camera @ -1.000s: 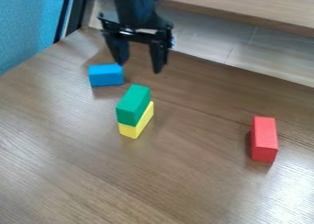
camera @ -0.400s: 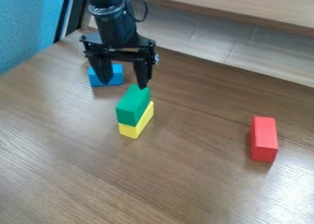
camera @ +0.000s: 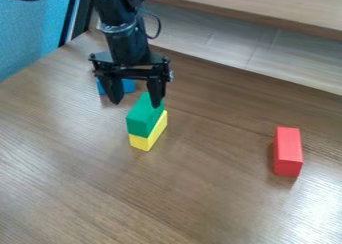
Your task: Move the green rectangle to the middle of the table.
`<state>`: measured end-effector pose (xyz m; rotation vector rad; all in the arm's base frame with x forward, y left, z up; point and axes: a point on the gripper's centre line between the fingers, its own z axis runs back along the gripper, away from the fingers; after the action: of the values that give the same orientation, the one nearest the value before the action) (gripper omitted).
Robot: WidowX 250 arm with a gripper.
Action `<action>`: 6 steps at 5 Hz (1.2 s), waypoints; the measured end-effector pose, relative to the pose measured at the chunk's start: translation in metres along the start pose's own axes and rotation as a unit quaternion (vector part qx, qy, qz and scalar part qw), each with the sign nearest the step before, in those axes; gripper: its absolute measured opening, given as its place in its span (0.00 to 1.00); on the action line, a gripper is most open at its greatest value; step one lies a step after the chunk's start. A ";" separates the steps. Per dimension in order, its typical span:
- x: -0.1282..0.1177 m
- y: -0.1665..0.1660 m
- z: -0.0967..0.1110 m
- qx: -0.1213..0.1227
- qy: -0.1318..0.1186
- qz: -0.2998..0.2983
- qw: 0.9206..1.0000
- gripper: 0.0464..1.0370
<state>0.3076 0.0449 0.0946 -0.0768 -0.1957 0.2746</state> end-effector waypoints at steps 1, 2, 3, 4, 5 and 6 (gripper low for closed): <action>-0.002 0.004 -0.010 0.009 0.010 0.003 1.000 0.96; -0.003 0.007 -0.019 0.018 0.022 0.006 1.000 0.96; -0.005 0.010 -0.025 0.025 0.029 0.006 0.999 0.93; -0.009 0.011 -0.030 0.028 0.029 0.018 0.999 0.65; -0.011 0.012 -0.032 0.029 0.025 0.025 0.999 0.55; -0.011 0.010 -0.031 0.022 0.026 0.026 0.999 0.55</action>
<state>0.3008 0.0496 0.0613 -0.0459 -0.1361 0.3281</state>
